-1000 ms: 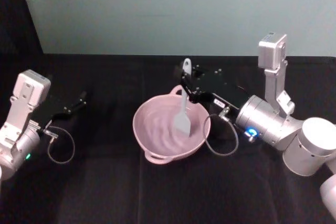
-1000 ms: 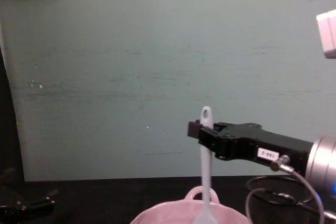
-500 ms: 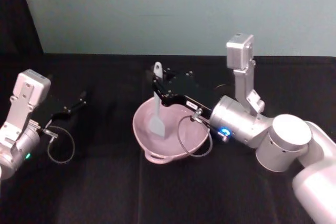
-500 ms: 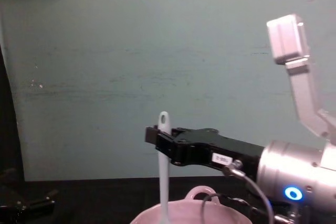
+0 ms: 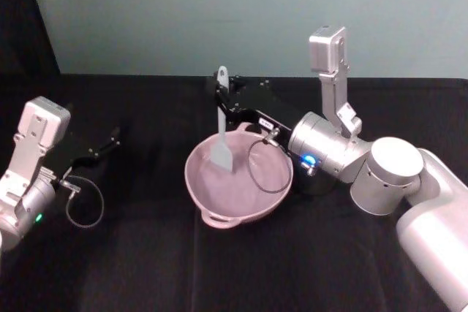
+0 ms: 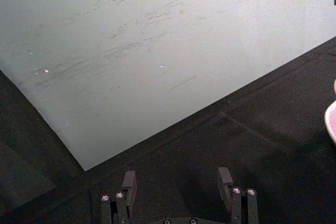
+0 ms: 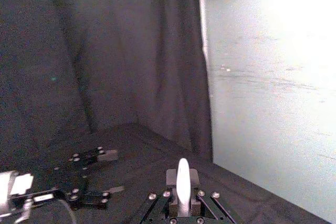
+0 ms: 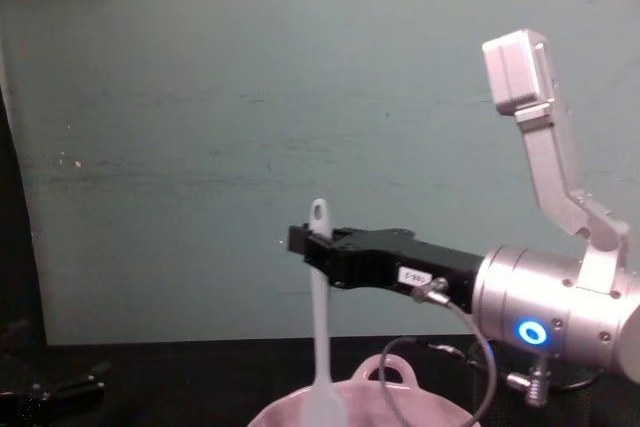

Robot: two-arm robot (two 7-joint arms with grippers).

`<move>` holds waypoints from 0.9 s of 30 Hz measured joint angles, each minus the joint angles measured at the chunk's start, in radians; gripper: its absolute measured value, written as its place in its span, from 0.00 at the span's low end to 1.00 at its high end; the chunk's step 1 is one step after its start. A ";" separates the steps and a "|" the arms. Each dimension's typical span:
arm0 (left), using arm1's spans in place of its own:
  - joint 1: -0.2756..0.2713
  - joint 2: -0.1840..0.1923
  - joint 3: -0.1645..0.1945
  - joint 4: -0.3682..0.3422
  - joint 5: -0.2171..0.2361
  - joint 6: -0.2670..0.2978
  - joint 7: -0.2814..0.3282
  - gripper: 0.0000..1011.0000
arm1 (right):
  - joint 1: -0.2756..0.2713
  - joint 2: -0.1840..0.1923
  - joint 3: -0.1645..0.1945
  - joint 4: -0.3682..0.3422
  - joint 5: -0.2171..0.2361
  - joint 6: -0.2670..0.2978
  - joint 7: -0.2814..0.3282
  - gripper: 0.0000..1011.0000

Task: Use the one hand to pick up the spoon and stir the clear water in the bowl.

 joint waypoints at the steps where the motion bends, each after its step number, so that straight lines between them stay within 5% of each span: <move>1: 0.000 0.000 0.000 0.000 0.000 0.000 0.000 1.00 | 0.002 0.001 0.004 0.002 0.000 0.000 -0.001 0.12; 16: 0.000 0.000 0.000 0.000 0.000 0.000 0.000 1.00 | -0.073 0.088 0.055 -0.104 0.009 0.017 -0.017 0.12; 27: 0.000 0.000 0.000 0.000 0.000 0.000 0.000 1.00 | -0.139 0.132 0.043 -0.213 0.007 0.033 -0.014 0.12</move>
